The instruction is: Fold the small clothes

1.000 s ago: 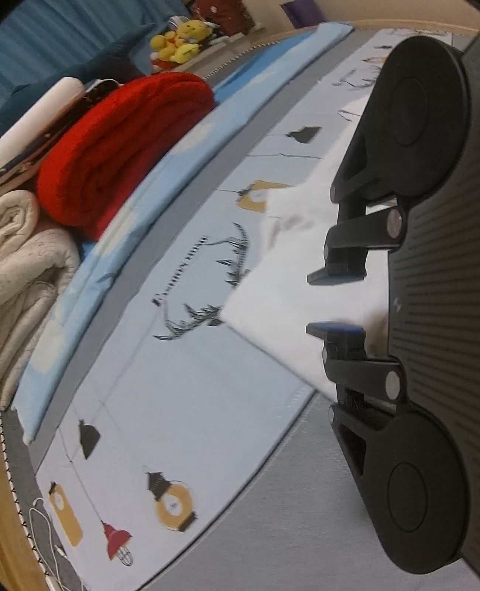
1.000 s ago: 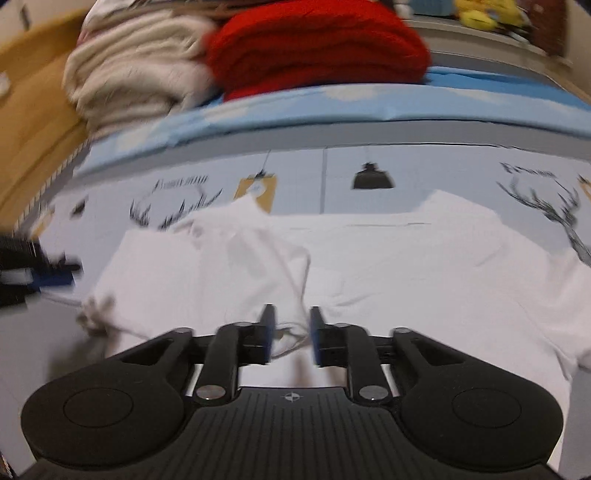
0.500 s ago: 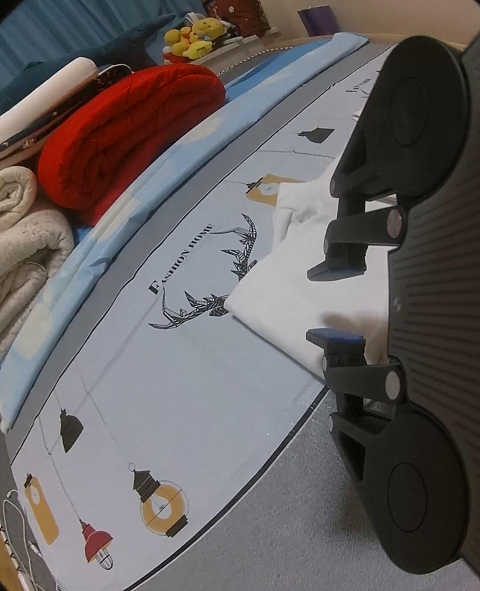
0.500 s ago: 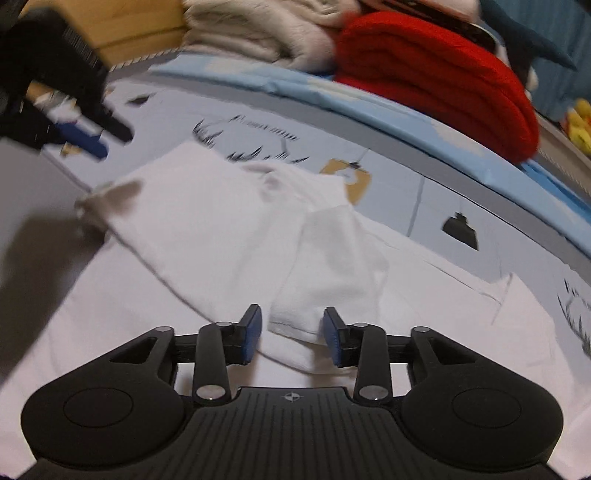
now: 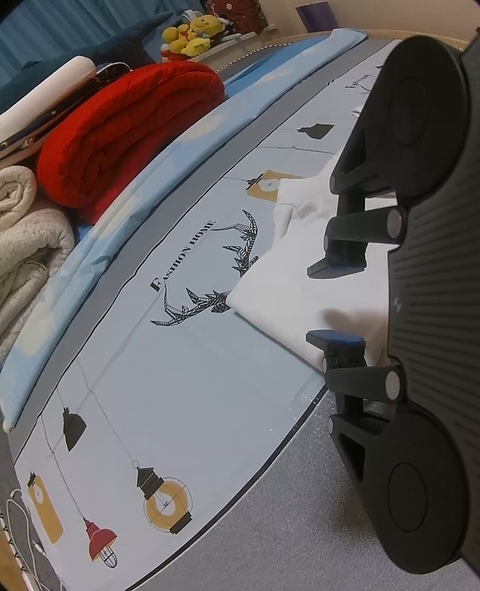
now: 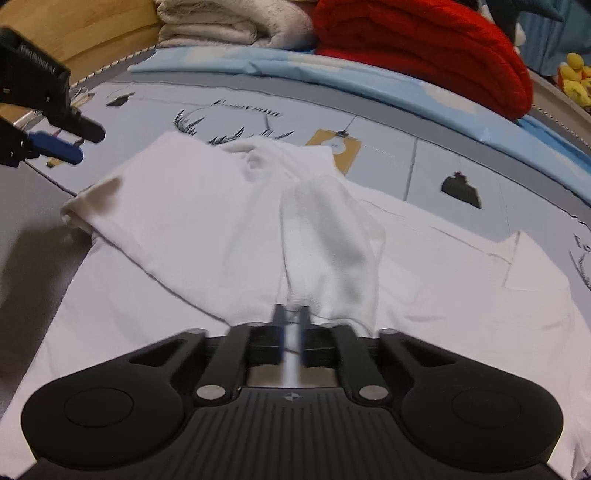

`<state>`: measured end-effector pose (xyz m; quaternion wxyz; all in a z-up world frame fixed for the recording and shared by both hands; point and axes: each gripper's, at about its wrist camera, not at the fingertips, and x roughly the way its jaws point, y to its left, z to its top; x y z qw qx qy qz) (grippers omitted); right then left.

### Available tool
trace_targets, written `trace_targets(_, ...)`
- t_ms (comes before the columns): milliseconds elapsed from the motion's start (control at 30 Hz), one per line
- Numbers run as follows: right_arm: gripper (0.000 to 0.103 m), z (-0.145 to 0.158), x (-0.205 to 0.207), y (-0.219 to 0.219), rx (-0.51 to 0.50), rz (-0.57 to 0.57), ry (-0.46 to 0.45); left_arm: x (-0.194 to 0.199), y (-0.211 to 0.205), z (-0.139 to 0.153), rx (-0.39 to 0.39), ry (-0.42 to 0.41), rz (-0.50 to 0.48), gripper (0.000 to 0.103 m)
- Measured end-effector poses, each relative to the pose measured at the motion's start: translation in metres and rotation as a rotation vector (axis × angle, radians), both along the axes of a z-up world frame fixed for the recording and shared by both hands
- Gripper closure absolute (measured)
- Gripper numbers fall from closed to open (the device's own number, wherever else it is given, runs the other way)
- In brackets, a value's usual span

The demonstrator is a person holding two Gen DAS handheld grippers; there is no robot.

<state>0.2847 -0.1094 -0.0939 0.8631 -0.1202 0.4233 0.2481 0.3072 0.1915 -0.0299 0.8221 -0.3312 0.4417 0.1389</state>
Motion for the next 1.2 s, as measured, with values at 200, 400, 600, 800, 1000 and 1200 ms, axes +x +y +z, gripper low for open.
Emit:
trace_targets(200,0.103,0.037,0.0,-0.04,0.149,-0.179,-0.088,-0.001,-0.004,0.003,0.02,-0.006,-0.003,0.07)
trace_targets(400,0.096,0.047,0.008,-0.067,0.208,-0.251,-0.117,-0.001,-0.008,0.001,0.042,0.003,-0.017,0.07)
trace_targets(600,0.065,0.029,-0.001,-0.024,0.147,-0.086,-0.068,0.001,-0.01,-0.005,0.031,0.014,-0.02,0.07)
trace_targets(800,0.064,-0.001,-0.005,0.004,0.041,-0.021,-0.037,0.004,-0.002,-0.006,0.012,0.015,-0.01,0.07)
trace_targets(1000,0.088,-0.008,0.003,0.014,-0.033,-0.047,-0.038,0.004,0.004,-0.003,0.004,0.005,0.0,0.07)
trace_targets(1200,0.096,0.042,0.006,-0.036,0.219,-0.242,-0.079,0.002,0.008,0.001,0.018,0.0,0.008,0.07)
